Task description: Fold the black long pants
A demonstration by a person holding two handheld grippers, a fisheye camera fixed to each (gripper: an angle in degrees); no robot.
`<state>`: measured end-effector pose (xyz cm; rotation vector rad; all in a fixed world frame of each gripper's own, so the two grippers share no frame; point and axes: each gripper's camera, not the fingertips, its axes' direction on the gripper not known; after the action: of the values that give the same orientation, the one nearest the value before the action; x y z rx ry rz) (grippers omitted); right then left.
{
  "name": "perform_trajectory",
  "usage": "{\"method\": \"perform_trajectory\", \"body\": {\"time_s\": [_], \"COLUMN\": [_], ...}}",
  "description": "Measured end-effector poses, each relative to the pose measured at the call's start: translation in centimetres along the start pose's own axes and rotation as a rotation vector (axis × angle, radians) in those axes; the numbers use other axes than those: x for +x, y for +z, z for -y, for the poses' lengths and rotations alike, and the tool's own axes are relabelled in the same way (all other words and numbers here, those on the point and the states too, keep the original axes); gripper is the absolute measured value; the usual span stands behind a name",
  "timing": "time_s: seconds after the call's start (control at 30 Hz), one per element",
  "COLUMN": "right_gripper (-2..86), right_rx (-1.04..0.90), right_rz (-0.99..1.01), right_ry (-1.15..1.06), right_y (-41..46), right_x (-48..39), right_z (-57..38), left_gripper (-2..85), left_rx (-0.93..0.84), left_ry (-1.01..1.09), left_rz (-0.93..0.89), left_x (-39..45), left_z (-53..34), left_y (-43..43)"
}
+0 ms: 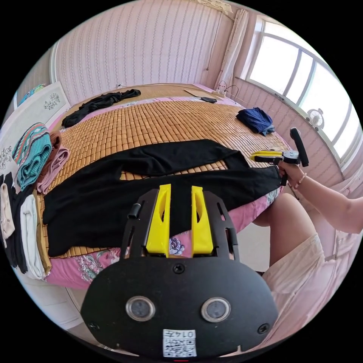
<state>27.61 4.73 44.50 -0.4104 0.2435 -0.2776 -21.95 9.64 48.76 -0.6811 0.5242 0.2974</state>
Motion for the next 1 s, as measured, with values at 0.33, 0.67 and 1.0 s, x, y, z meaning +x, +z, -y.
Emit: {"method": "perform_trajectory", "body": {"time_s": [0.33,0.67,1.0], "right_gripper": [-0.1,1.5,-0.8], "right_rx": [0.141,0.145,0.078], "right_rz": [-0.260,-0.375,-0.477], "right_ry": [-0.250,-0.205,-0.016], "right_y": [-3.8,-7.7,-2.6], "right_x": [-1.9,3.0,4.5], "right_z": [2.7,-2.6,-2.0], "left_gripper": [8.5,8.6,8.5], "left_rx": [0.008,-0.020,-0.089], "left_ry": [-0.116,-0.092,-0.224], "left_rz": [0.050,0.044,0.221], "left_x": [-4.9,-7.9,-12.1], "left_z": [3.0,8.1,10.9], "left_y": [3.3,6.9,11.5]}}
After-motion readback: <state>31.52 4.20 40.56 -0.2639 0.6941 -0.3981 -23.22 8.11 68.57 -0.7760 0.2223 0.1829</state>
